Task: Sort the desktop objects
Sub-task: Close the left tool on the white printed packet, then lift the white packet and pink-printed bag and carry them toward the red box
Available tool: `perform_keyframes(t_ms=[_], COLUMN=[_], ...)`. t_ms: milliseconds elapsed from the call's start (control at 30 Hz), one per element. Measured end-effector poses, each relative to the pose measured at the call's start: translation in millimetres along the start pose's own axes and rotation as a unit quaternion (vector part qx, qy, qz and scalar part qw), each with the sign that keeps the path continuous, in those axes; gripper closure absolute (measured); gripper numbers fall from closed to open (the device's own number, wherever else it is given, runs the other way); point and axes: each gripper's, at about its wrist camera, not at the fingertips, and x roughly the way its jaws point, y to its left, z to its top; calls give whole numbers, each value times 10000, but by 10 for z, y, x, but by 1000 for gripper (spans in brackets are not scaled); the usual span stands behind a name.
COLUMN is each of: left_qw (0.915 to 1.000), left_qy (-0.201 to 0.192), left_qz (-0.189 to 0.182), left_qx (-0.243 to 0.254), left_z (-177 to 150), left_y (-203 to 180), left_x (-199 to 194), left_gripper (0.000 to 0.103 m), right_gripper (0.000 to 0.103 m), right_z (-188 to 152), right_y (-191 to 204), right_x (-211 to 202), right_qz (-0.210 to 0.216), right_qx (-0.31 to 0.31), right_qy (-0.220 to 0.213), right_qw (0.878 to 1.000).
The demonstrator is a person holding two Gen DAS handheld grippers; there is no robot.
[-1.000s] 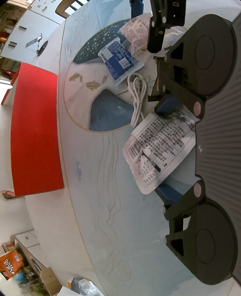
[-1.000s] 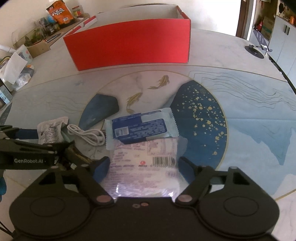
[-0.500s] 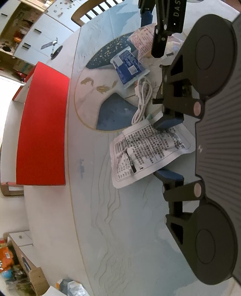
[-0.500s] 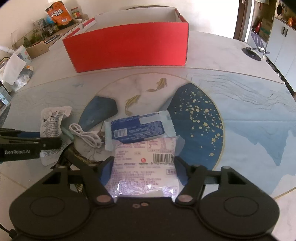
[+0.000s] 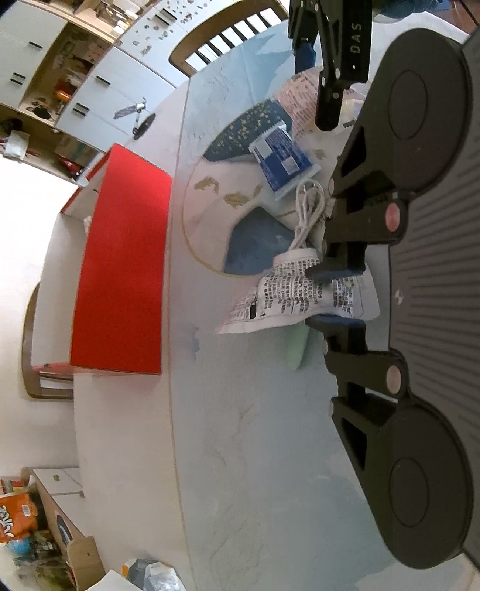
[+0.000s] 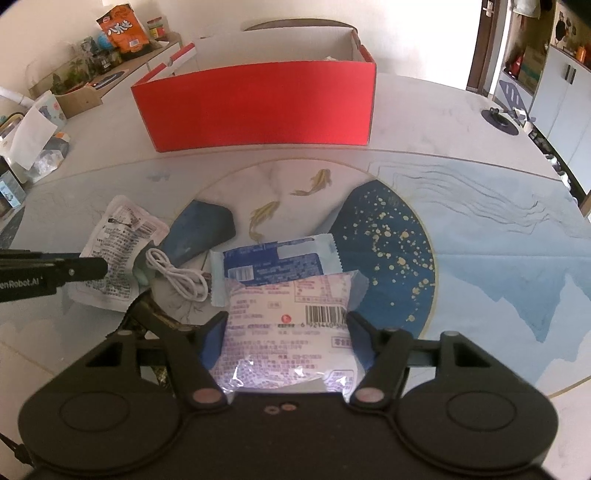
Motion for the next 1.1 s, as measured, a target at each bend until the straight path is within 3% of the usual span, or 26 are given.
perform_keyframes(t_ms=[200,400,600,667,700,1000,1067,1100], left_qw=[9999,9997,9987,9986,9985,9981,9979,9977], left_qy=[-52,72,273,288,287,354,381,368], left_qz=[-84,-231,-381,-392,-407,-360,-400,-443], left_qx=[109,-106,-202,-218,-236,-350,-348,-363], left_z=[40,61,57,52,54,98,97,91], left_y=[-30,88,170,181,185,177,171,163], left_x=[-31,39,176,209,220,329,335,323], left_gripper=[92,89,71,47,44,46,68,70], right_gripper=[36,36,36,36,36,36,36,36], right_z=[33,27,9,5,2,-23,-23,-22], right_y=[-2,-2,-15,-29,-34,-80,-87,-89], right_x=[-63,-63,-43,-39,-37,-5,0,0], right_qz=[16,8,-10,-13,-14,-28,-27,-24], right_qx=[-45,-58,-21,-12,-8,20,16,13], right_qy=[-36,-3,47,59,66,146,156,158], right_qw=[10000,10000,10000,10000,10000,9999,9999,9999])
